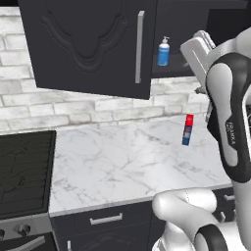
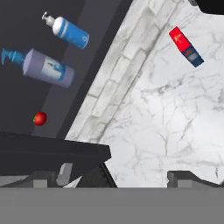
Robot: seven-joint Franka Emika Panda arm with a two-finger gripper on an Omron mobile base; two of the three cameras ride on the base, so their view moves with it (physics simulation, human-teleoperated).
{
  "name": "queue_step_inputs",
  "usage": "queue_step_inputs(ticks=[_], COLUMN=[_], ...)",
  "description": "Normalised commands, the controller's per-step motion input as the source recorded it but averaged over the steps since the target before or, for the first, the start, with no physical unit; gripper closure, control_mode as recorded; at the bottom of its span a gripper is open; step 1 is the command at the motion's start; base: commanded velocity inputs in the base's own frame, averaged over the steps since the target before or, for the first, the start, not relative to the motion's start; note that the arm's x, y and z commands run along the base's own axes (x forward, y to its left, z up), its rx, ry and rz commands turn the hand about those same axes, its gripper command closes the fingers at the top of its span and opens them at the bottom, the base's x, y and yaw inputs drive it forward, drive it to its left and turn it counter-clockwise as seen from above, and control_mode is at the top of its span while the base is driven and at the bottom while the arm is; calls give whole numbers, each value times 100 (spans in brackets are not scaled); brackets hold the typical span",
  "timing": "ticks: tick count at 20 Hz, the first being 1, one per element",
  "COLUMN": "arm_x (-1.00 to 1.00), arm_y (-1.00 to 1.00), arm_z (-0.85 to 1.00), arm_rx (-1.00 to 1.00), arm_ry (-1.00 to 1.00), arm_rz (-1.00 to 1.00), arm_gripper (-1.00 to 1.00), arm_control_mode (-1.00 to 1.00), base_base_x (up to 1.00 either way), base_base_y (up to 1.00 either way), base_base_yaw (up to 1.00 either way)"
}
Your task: Pick the soap dispenser and soap dispenser from the cabinet and place them on the counter.
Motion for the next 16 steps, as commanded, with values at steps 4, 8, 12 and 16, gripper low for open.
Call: queue_step_inputs(ticks=[4,8,12,16], arm_x=[18,20,23,23], arm_y=[-15,-17,-19,-10], arm_z=[0,0,0,0], arm_rx=[20,19,18,13], arm_ry=[11,9,7,7], arm_rz=[5,6,5,8], arm_gripper=[-100,-100,-100,-100], arm_control_mode=[-100,-100,-100,-100], base_base_x=[0,0,0,0], base_base_y=[0,0,0,0], base_base_yaw=[0,0,0,0])
